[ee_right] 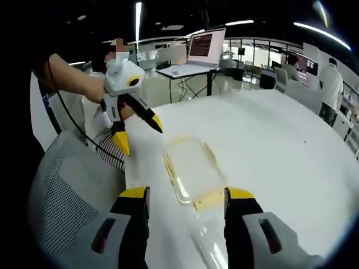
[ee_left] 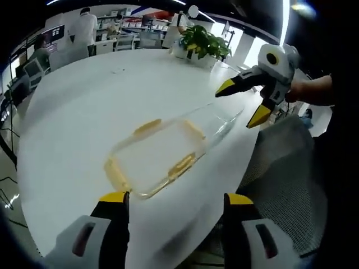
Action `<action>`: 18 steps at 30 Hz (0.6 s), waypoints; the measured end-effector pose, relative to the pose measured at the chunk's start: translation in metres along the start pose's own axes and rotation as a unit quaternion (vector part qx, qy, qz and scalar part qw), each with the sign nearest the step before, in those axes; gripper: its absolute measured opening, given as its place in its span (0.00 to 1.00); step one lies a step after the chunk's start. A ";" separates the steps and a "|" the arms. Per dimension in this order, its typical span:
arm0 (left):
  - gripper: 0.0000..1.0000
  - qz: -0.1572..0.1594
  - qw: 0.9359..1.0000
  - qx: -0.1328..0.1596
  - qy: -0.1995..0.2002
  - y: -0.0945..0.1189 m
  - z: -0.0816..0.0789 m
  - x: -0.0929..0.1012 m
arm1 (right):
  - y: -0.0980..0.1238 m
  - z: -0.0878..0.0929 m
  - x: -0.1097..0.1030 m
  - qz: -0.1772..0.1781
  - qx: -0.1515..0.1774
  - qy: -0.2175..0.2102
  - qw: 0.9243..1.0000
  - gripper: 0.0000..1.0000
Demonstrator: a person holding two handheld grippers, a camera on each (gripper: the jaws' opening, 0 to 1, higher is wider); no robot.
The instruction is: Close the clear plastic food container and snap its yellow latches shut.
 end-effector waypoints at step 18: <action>0.60 0.030 0.994 -0.070 -0.080 -0.017 -0.012 -0.034 | -0.025 -0.004 0.014 0.004 -0.056 0.040 0.998 0.48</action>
Point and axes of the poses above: the point that each gripper's makers call its tool centre point, and the gripper's own axes: y roughly backward along the fingers, x roughly to its right, z roughly out of its underside, the point moved 10 cm from there along y, roughly backward along the fingers, and after that the axes turned 9 degrees about -y, right-handed, at the moved point
